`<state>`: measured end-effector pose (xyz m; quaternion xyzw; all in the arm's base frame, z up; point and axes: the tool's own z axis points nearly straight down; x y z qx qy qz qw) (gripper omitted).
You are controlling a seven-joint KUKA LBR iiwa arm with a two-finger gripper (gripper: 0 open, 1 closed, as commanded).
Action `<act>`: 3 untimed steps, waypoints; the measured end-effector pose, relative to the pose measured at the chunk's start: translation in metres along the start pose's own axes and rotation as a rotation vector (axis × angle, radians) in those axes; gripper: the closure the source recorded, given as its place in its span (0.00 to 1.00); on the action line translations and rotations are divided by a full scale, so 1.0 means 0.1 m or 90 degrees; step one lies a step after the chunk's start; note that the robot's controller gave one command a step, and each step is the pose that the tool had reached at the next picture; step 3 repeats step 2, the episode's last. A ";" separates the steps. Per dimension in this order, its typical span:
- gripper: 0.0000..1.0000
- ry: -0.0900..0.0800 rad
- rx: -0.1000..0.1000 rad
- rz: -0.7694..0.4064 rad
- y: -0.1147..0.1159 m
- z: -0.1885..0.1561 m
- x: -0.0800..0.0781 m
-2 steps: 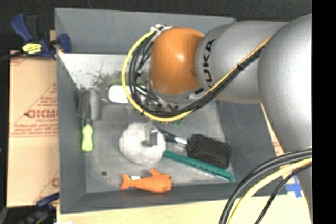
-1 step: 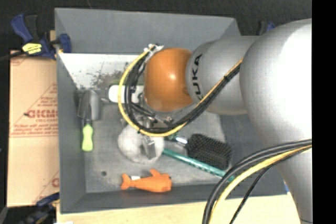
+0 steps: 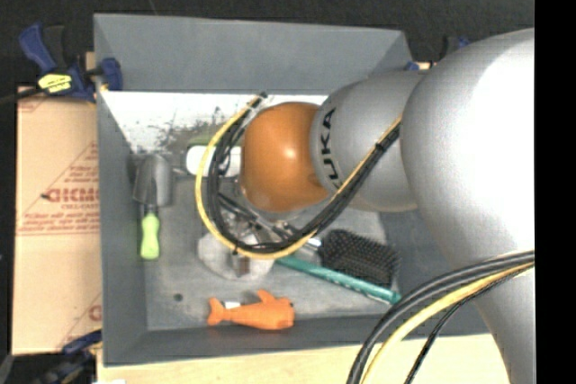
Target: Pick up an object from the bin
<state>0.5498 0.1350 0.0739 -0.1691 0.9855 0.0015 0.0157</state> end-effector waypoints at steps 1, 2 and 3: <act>1.00 0.000 0.000 0.000 0.00 0.00 0.00; 1.00 0.006 -0.001 0.001 0.00 -0.15 0.03; 1.00 0.006 -0.001 0.001 0.00 -0.15 0.03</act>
Offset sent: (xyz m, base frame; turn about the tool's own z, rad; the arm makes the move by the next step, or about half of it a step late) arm -0.0001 0.0000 0.0656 0.0004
